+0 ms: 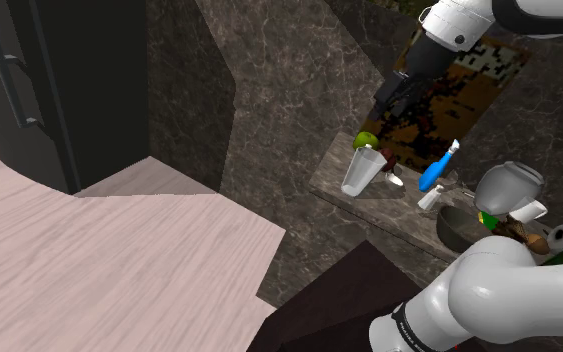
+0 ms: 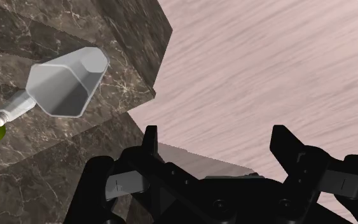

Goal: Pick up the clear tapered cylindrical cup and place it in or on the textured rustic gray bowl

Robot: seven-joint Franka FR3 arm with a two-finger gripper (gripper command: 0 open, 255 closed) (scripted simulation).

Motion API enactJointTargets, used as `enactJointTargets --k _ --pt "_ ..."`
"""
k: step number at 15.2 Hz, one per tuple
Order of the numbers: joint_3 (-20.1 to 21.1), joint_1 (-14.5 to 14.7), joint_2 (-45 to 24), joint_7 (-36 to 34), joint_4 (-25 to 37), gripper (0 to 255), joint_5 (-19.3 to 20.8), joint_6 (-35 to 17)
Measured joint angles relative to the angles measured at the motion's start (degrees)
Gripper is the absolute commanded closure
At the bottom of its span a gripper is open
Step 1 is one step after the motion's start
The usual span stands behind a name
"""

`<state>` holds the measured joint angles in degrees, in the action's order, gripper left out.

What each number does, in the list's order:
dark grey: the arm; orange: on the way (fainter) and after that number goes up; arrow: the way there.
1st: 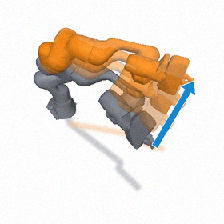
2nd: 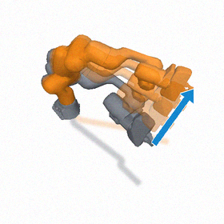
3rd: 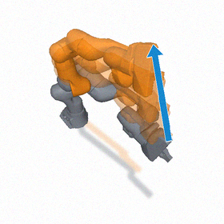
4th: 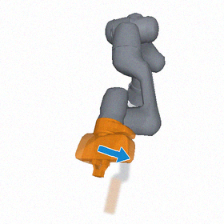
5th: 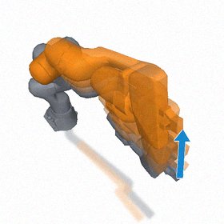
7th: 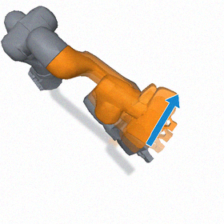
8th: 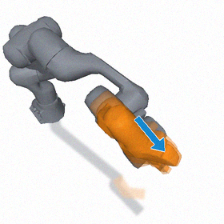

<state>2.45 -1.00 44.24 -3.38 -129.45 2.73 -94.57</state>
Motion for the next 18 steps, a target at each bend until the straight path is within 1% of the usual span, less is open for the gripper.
enactJointTargets --k 2,6,11,18 --pt "-0.37 -0.17 -0.26 0.36 -0.35 0 0.28 -0.39" --pt "-3.12 -1.49 -2.61 2.92 -3.32 0 2.33 -4.06" --pt "-6.45 -3.32 -7.2 5.79 -6.28 0 4.97 -9.42" --pt "-11.69 -6.13 -16.94 10.26 -6.78 0 8.65 -16.97"
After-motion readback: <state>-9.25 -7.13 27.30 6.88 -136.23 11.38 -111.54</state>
